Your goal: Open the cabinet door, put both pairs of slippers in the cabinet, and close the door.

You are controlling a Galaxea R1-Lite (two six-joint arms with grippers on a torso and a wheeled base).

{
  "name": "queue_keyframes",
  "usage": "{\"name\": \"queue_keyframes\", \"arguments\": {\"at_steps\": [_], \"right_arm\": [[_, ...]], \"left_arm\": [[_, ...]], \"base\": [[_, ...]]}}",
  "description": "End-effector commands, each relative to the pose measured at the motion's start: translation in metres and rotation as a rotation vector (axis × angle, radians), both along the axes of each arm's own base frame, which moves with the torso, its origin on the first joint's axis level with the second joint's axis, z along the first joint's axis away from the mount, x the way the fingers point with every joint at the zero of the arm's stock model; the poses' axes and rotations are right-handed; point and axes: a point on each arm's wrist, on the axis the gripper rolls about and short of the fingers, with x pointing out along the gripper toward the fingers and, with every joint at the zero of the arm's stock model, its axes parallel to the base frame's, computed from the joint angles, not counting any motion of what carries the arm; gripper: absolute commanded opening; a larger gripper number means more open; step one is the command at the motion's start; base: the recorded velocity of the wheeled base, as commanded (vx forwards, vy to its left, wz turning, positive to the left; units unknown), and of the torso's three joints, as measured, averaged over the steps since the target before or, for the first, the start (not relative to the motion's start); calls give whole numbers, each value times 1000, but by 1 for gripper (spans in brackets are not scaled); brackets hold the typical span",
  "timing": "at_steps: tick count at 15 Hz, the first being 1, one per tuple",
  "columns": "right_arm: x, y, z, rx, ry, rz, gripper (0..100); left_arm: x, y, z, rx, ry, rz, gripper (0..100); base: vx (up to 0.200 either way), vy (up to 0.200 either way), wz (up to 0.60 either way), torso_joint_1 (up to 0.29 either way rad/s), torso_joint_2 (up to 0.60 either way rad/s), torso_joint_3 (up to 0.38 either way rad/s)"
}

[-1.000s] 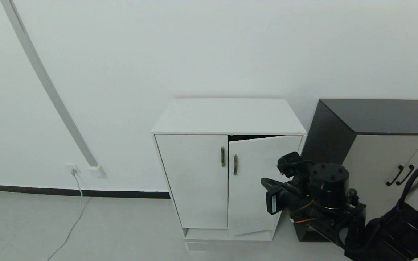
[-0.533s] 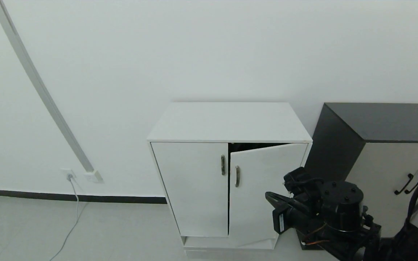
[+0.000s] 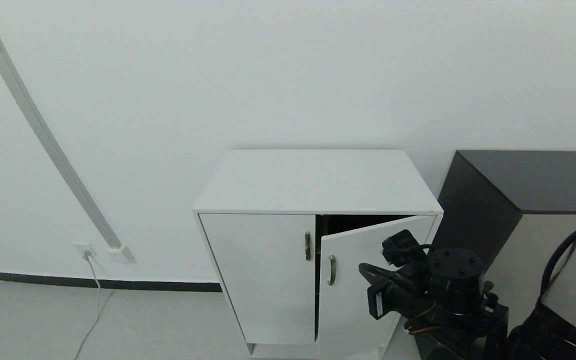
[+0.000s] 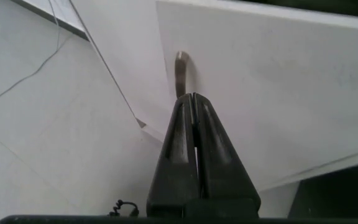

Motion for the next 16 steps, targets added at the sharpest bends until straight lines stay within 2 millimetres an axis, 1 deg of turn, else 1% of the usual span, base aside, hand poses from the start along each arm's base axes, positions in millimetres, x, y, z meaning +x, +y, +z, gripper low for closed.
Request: {"name": "queue_keyframes", "arguments": {"at_steps": [1, 3, 8, 16], "right_arm": [[19, 7, -11, -2, 2, -23, 0], [32, 11, -14, 6, -7, -38, 0], [57, 16, -20, 16, -26, -68, 0], [85, 20, -17, 20, -28, -83, 0]], "left_arm": [[0, 0, 0, -1, 2, 2, 0], [0, 0, 0, -1, 2, 2, 0], [0, 0, 0, -1, 2, 2, 0], [0, 0, 0, -1, 2, 2, 0]], "base": [[0, 0, 0, 0, 0, 0], [0, 0, 0, 0, 0, 0], [0, 0, 0, 0, 0, 0], [0, 0, 0, 0, 0, 0]]}}
